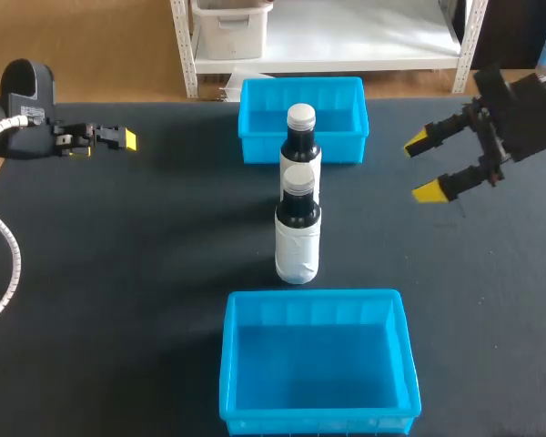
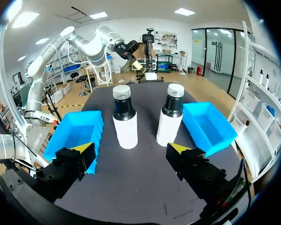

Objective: Pick up the bottle, and place it in the far bin if it is heavy, or in the near bin if it is light.

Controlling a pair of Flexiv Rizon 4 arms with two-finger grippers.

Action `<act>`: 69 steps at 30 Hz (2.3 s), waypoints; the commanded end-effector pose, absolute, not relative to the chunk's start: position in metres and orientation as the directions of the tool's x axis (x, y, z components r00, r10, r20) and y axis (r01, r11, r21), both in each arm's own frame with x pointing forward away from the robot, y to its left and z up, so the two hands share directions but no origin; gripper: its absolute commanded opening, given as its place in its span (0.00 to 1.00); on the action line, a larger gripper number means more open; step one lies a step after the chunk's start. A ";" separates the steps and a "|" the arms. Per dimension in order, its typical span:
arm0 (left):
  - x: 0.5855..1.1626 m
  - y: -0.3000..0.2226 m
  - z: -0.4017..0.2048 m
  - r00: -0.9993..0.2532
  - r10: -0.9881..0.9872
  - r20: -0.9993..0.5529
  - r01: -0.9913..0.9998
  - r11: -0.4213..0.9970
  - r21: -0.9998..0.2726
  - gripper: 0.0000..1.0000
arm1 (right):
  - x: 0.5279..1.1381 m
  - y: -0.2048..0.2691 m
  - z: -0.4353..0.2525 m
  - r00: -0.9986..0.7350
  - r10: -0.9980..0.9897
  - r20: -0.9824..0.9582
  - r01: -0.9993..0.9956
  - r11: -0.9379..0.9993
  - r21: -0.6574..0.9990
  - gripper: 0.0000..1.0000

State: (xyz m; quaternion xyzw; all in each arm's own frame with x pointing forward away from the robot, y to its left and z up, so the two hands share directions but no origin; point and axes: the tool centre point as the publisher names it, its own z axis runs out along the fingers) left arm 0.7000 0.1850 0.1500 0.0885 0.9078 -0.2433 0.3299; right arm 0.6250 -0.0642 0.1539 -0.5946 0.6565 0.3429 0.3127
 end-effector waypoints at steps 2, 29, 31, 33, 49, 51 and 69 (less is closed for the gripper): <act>0.700 0.185 0.150 -0.767 0.000 -0.642 0.321 0.866 -0.383 1.00 | 0.627 -0.041 0.152 -0.085 -0.581 -0.809 -0.996 0.038 0.076 1.00; 0.700 0.185 0.150 -0.767 0.000 -0.642 0.321 0.866 -0.383 1.00 | 0.616 0.044 0.134 -0.090 -0.612 -0.786 -0.990 -0.032 0.138 1.00; 0.700 0.185 0.150 -0.767 0.000 -0.642 0.321 0.866 -0.383 1.00 | 0.614 0.049 0.133 -0.092 -0.611 -0.787 -0.989 -0.035 0.143 1.00; 0.700 0.185 0.150 -0.767 0.000 -0.642 0.321 0.866 -0.383 1.00 | 0.612 0.054 0.130 -0.094 -0.610 -0.787 -0.988 -0.038 0.148 1.00; 0.700 0.185 0.150 -0.767 0.000 -0.642 0.321 0.866 -0.383 1.00 | 0.613 0.079 0.125 -0.095 -0.590 -0.802 -0.989 -0.039 0.146 1.00; 0.700 0.185 0.150 -0.767 0.000 -0.642 0.321 0.866 -0.383 1.00 | 0.613 0.081 0.126 -0.094 -0.586 -0.805 -0.989 -0.041 0.145 1.00; 0.700 0.185 0.150 -0.767 0.000 -0.642 0.321 0.866 -0.383 1.00 | 0.614 0.093 0.122 -0.103 -0.570 -0.815 -0.988 -0.040 0.152 0.73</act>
